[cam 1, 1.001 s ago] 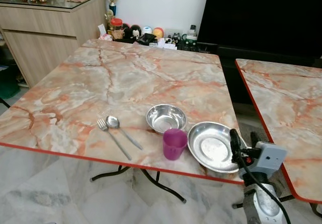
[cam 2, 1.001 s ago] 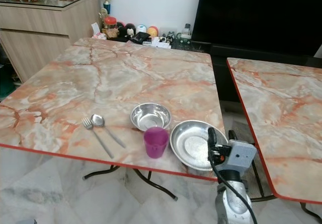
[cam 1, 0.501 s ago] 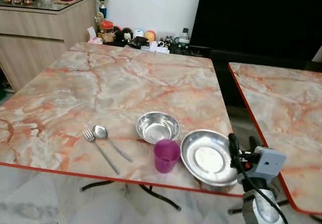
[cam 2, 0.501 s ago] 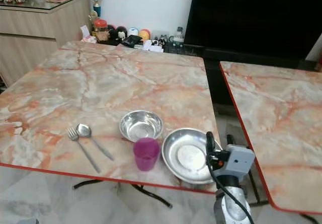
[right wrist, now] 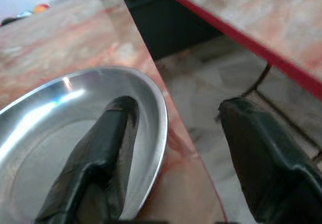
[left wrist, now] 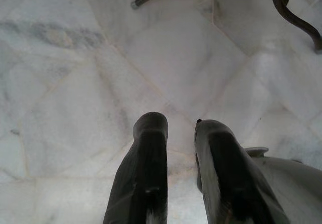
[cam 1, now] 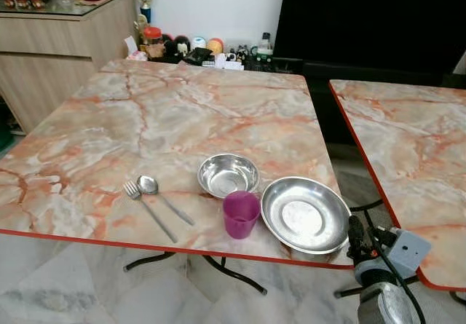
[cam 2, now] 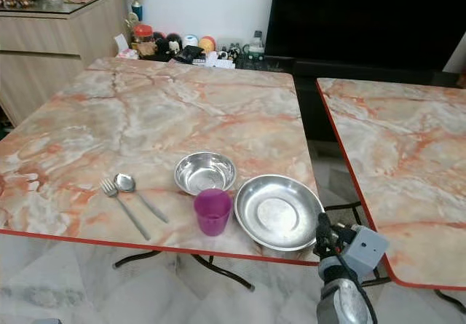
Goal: Setting the table
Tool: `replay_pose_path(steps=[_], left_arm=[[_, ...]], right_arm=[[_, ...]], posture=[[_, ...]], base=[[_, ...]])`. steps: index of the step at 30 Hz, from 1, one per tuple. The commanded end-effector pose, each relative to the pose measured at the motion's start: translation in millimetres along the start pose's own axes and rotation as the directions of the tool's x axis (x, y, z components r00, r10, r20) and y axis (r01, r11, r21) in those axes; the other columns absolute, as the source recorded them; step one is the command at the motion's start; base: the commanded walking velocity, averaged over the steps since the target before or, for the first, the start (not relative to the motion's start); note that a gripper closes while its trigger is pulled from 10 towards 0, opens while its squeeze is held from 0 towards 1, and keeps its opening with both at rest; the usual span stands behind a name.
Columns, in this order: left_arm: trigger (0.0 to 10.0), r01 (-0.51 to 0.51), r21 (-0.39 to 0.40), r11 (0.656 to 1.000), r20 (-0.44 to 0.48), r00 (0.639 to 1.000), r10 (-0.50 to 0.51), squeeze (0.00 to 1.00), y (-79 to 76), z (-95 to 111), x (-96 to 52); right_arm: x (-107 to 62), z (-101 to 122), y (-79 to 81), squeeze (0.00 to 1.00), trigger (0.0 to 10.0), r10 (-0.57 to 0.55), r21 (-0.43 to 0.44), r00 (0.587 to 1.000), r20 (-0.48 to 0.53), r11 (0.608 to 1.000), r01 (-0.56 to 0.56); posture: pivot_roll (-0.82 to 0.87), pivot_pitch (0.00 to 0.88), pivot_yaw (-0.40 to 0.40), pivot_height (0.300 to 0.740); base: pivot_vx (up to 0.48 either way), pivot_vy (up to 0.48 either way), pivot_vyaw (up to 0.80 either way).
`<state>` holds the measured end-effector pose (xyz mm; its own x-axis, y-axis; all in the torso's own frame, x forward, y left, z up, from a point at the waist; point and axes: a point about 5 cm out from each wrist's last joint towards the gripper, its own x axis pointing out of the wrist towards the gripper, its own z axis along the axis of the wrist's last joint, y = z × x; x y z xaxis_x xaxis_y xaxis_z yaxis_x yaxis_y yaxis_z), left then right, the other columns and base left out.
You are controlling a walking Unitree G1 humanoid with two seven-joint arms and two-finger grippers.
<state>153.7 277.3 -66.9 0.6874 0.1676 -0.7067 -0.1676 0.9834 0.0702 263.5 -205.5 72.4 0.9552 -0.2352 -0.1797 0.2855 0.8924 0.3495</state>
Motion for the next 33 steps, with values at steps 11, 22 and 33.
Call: replay_pose_path(steps=[11, 22, 33], left_arm=[[10.0, 0.006, 0.046, 0.999, -0.015, 1.0, -0.006, 0.0, 3.9, -2, -1.9], [10.0, 0.014, 0.068, 0.998, -0.014, 1.0, -0.013, 0.0, 4.4, -2, -2.3], [10.0, 0.012, 0.066, 0.998, -0.015, 1.0, -0.011, 0.0, 3.9, -3, -2.6]], right_arm=[[13.4, -7, 7.3, 0.0, 10.0, 0.013, 0.048, 0.994, -0.106, 0.999, -0.008], [22.6, -8, 11.1, 0.0, 2.9, 0.033, 0.04, 0.991, -0.128, 0.999, -0.028], [23.7, -14, 18.9, 0.0, 1.7, 0.069, 0.034, 0.986, -0.154, 0.997, -0.064]], posture=[[0.02, 0.112, -0.03, 0.74], [0.03, 0.114, -0.024, 0.74], [0.03, 0.111, -0.026, 0.74]], base=[[0.0, 0.0, 0.0], [0.0, 0.0, 0.0], [0.0, 0.0, 0.0]])
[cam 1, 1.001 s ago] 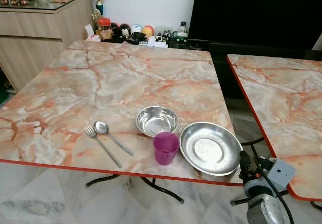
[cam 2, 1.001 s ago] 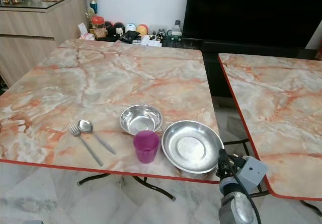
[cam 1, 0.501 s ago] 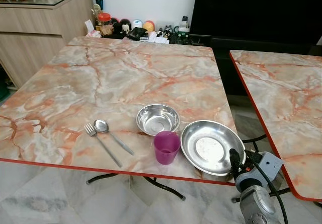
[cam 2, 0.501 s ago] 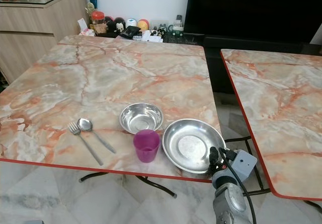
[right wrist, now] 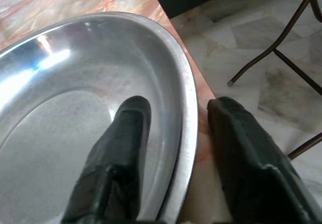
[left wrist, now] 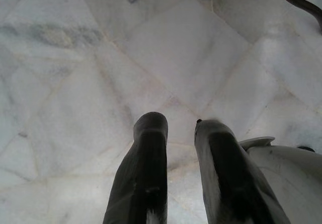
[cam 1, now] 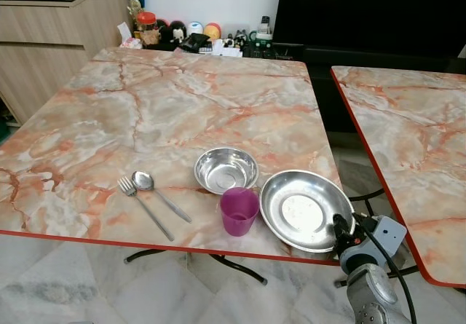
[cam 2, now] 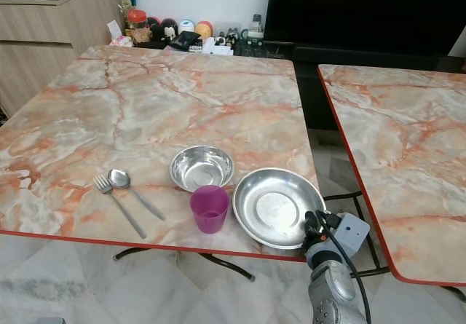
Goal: Setting the table
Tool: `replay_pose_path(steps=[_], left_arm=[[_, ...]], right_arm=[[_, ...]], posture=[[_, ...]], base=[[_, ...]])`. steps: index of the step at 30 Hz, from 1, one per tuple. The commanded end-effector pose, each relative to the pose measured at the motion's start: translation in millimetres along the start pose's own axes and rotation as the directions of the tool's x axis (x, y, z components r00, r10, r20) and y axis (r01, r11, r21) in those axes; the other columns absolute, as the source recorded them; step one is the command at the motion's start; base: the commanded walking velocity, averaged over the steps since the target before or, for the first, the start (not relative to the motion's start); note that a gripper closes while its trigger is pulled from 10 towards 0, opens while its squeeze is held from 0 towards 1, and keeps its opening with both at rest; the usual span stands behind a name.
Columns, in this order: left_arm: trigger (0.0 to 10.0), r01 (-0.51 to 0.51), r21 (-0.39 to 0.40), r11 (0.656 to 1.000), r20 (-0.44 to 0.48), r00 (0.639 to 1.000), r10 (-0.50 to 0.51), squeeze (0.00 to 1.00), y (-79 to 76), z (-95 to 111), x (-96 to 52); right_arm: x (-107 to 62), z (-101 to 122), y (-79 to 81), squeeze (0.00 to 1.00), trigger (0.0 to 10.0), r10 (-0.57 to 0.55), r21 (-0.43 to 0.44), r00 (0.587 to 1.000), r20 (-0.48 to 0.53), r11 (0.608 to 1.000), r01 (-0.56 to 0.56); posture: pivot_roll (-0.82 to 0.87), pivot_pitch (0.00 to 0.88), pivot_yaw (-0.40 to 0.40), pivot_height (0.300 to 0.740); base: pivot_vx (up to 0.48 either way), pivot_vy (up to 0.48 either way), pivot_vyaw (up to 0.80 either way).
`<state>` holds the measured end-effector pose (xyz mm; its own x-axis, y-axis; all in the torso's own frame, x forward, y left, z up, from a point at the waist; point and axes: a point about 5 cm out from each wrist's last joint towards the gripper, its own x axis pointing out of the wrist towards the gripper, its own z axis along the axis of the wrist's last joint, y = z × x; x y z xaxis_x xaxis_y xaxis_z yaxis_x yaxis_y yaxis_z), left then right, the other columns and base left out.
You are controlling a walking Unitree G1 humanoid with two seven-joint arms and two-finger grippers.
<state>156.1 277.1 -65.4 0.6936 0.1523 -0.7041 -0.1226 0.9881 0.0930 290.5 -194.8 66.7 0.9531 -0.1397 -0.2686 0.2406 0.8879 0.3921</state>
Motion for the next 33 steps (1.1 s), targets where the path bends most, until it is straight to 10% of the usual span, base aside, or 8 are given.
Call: replay_pose_path(steps=[1, 4, 5, 6, 7, 23, 24, 33], left_arm=[[10.0, -0.004, 0.019, 1.0, -0.02, 1.0, 0.004, 0.0, 3.9, -6, -3.2], [10.0, -0.003, 0.02, 1.0, -0.019, 1.0, 0.004, 0.0, 3.7, -6, -3.1], [10.0, -0.004, 0.019, 1.0, -0.019, 1.0, 0.005, 0.0, 3.7, -6, -3.1], [10.0, -0.005, 0.018, 1.0, -0.019, 1.0, 0.005, 0.0, 3.7, -6, -3.2], [10.0, -0.006, 0.018, 1.0, -0.019, 1.0, 0.006, 0.0, 4.0, -6, -3.3], [10.0, 0.01, 0.059, 0.998, -0.014, 1.0, -0.009, 0.0, 0.1, -5, -2.3], [10.0, 0.011, 0.067, 0.998, -0.01, 1.0, -0.011, 0.0, -0.4, -4, -1.9], [10.0, 0.022, 0.117, 0.993, -0.006, 1.0, -0.021, 0.0, -1.4, -2, -1.4]], right_arm=[[0.6, -8, 3.6, 0.0, 3.4, 0.014, -0.011, 0.999, -0.039, 1.0, -0.014], [1.8, -8, 5.1, 0.0, 2.4, 0.023, -0.011, 0.999, -0.041, 1.0, -0.024], [2.2, -8, 6.1, 0.0, 7.1, 0.026, -0.011, 0.999, -0.043, 1.0, -0.027], [2.3, -8, 6.6, 0.0, 7.1, 0.027, -0.012, 0.999, -0.044, 1.0, -0.028], [2.6, -9, 7.2, 0.0, 10.0, 0.028, -0.013, 0.999, -0.045, 1.0, -0.028], [6.2, -3, -2.1, 0.0, 10.0, -0.081, 0.008, 0.997, 0.016, 0.997, 0.081], [6.0, 0, -4.1, 0.0, 1.3, -0.094, 0.026, 0.995, 0.034, 0.995, 0.093], [5.4, 2, -7.6, 0.0, 0.0, -0.135, 0.059, 0.987, 0.082, 0.99, 0.131]], posture=[[0.03, 0.113, -0.025, 0.74], [0.03, 0.114, -0.025, 0.74], [0.04, 0.113, -0.027, 0.74], [0.04, 0.113, -0.027, 0.74], [0.04, 0.114, -0.027, 0.74], [0.04, 0.117, -0.027, 0.74], [0.04, 0.117, -0.027, 0.74], [0.04, 0.12, -0.023, 0.74]], base=[[0.0, 0.0, 0.0], [0.0, 0.0, 0.0], [0.0, 0.0, 0.0], [0.0, 0.0, 0.0], [0.0, 0.0, 0.0], [0.0, 0.0, 0.0], [0.0, 0.0, 0.0], [0.0, 0.0, 0.0]])
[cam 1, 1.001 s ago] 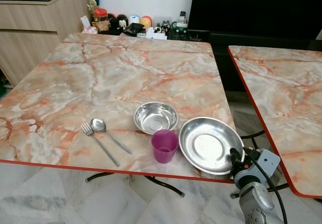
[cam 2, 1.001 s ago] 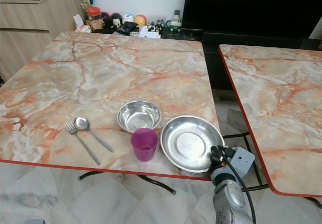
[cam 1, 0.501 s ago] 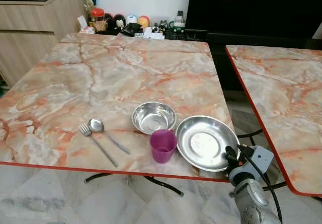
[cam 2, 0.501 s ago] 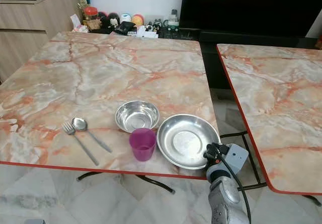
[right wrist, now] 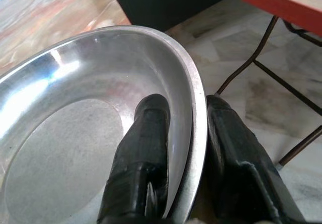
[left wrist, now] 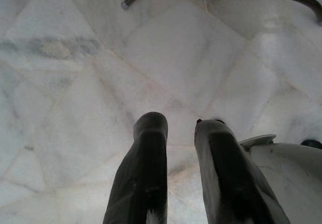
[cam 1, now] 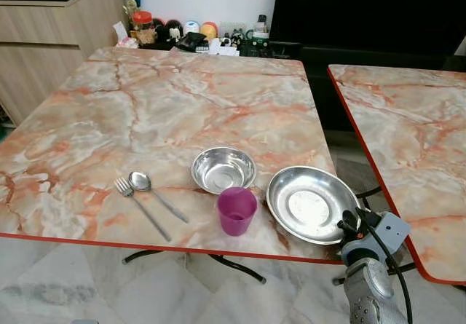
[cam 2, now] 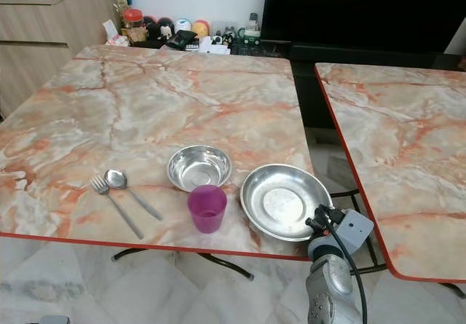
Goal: Setting the table
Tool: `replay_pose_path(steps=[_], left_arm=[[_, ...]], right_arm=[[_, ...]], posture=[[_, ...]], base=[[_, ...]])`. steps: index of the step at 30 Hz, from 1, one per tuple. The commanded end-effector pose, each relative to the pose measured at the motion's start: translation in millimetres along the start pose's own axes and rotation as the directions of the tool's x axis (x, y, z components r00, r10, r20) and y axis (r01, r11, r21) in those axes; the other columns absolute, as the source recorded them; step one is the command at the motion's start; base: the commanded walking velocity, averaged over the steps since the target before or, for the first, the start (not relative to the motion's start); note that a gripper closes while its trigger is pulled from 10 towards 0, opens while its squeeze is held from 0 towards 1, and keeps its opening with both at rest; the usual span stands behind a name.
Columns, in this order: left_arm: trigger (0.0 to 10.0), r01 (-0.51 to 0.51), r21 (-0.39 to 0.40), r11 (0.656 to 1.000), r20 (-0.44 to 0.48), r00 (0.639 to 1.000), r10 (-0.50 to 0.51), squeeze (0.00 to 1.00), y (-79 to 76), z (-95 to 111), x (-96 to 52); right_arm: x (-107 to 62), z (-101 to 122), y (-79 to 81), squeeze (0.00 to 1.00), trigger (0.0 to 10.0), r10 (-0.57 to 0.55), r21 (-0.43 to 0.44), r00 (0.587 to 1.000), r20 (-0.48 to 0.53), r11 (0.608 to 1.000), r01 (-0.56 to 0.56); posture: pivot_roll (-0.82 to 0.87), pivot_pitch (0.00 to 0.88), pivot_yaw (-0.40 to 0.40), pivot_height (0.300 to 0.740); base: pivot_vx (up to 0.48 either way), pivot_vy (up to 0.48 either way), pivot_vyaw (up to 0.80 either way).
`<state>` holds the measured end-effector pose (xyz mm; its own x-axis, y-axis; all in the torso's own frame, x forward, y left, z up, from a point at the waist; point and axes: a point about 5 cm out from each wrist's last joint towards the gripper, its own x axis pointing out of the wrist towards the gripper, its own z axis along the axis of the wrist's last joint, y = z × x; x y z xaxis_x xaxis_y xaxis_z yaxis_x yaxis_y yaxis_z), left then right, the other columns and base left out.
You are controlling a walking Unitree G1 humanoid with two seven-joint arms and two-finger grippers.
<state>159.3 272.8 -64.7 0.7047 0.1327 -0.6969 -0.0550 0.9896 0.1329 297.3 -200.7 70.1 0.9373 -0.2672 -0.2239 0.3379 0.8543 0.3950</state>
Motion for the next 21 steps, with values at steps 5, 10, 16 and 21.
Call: replay_pose_path(steps=[5, 10, 16, 21], left_arm=[[10.0, 0.01, 0.071, 0.997, -0.021, 1.0, -0.008, 0.0, 2.3, -5, -2.8], [10.0, 0.012, 0.09, 0.996, -0.015, 1.0, -0.01, 0.0, 0.9, -4, -2.2], [10.0, 0.01, 0.111, 0.994, -0.011, 1.0, -0.009, 0.0, 0.3, -2, -1.4], [10.0, 0.009, 0.114, 0.993, -0.014, 1.0, -0.008, 0.0, 0.1, -3, -1.5]], right_arm=[[-0.9, 5, -5.0, 0.0, 0.0, -0.049, 0.077, 0.997, 0.064, 0.996, 0.044], [-1.9, 15, -0.2, 0.0, 0.0, -0.031, 0.143, 0.989, 0.146, 0.99, 0.01], [-4.0, 23, 9.3, 0.0, 0.0, 0.02, 0.249, 0.976, 0.216, 0.966, -0.075], [-5.3, 28, 15.8, 0.0, 0.0, 0.066, 0.309, 0.966, 0.251, 0.94, -0.145]], posture=[[0.04, 0.122, -0.021, 0.74], [0.04, 0.122, -0.02, 0.74], [0.04, 0.123, -0.02, 0.74], [0.04, 0.124, -0.02, 0.74]], base=[[0.0, 0.0, 0.0], [0.0, 0.0, 0.0], [0.0, 0.0, 0.0], [0.0, 0.0, 0.0]])
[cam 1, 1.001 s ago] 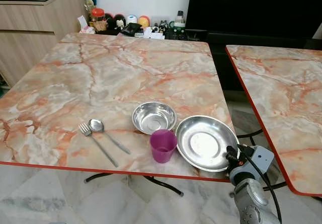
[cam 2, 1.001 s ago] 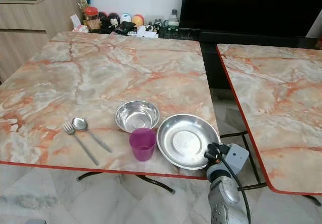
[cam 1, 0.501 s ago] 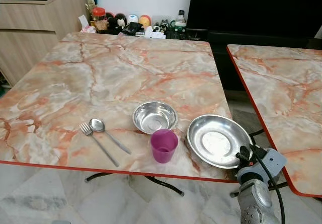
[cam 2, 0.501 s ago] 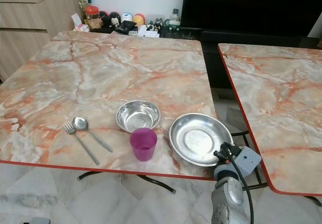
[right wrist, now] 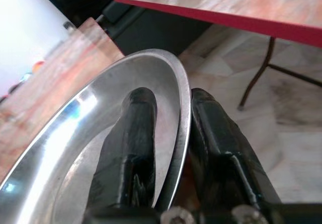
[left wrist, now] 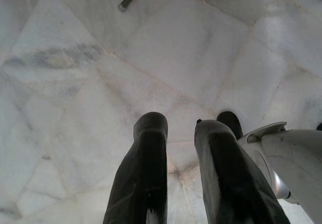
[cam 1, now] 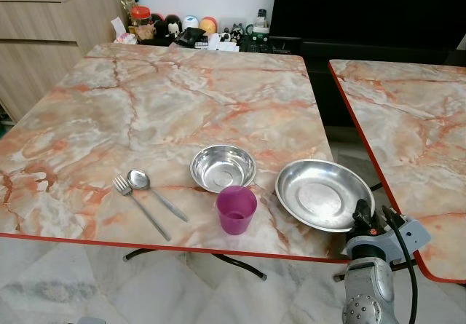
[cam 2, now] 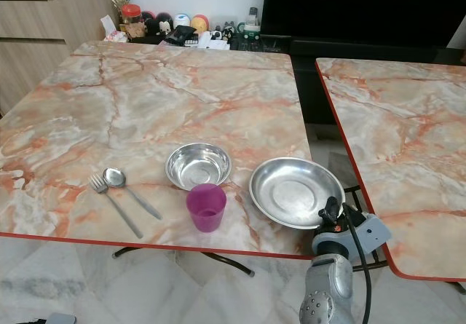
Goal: Setting the table
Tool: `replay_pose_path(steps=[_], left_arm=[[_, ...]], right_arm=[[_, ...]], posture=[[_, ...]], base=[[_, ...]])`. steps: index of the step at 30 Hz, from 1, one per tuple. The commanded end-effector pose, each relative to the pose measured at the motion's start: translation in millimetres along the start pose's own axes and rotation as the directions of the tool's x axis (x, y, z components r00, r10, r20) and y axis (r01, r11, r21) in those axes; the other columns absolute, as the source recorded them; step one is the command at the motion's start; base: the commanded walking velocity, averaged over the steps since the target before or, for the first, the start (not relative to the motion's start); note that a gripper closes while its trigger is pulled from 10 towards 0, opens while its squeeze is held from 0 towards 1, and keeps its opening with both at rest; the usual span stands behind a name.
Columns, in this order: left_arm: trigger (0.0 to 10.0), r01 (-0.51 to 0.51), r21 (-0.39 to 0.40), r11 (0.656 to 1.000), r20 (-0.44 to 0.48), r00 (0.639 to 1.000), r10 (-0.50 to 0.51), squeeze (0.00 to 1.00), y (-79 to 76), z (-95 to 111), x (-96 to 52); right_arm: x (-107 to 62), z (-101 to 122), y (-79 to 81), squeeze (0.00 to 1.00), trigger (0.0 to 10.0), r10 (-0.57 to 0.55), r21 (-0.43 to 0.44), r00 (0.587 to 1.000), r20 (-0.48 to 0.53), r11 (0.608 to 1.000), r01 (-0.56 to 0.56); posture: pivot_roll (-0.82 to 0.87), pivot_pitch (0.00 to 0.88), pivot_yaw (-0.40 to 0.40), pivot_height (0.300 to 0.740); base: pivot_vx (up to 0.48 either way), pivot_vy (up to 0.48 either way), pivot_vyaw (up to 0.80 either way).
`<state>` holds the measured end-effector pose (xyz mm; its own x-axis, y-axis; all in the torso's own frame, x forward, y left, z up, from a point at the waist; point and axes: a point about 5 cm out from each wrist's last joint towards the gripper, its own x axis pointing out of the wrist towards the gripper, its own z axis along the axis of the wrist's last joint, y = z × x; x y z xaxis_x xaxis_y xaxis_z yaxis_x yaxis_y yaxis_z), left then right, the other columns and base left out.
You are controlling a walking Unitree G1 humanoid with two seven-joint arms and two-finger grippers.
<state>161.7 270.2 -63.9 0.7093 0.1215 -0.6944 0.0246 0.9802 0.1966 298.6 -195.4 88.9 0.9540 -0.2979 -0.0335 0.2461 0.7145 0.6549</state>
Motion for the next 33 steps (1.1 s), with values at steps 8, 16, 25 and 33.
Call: replay_pose_path(steps=[8, 16, 25, 33], left_arm=[[10.0, 0.0, 0.012, 1.0, -0.023, 1.0, 0.0, 0.0, 0.7, -7, -2.7], [10.0, 0.002, 0.011, 1.0, -0.023, 1.0, -0.002, 0.0, -0.4, -7, -2.6], [10.0, 0.007, 0.009, 1.0, -0.025, 1.0, -0.007, 0.0, -1.8, -7, -2.3], [10.0, 0.007, 0.011, 1.0, -0.026, 1.0, -0.007, 0.0, -1.1, -8, -2.7]], right_arm=[[-0.4, -2, 1.5, 0.0, 10.0, 0.022, -0.024, 1.0, 0.001, 0.999, -0.022], [-2.3, -7, -7.6, 0.0, 10.0, -0.017, -0.08, 0.999, -0.035, 0.997, 0.015], [-4.3, -15, -8.4, 1.0, 10.0, -0.027, -0.096, 0.997, -0.077, 0.995, 0.019], [-6.3, -13, -9.5, 0.0, 10.0, -0.032, -0.097, 0.997, -0.076, 0.995, 0.025]], posture=[[0.04, 0.127, -0.025, 0.74], [0.04, 0.128, -0.027, 0.74], [0.04, 0.13, -0.027, 0.74], [0.04, 0.131, -0.027, 0.74]], base=[[0.0, 0.0, 0.0], [0.0, 0.0, 0.0], [0.0, 0.0, 0.0], [0.0, 0.0, 0.0]])
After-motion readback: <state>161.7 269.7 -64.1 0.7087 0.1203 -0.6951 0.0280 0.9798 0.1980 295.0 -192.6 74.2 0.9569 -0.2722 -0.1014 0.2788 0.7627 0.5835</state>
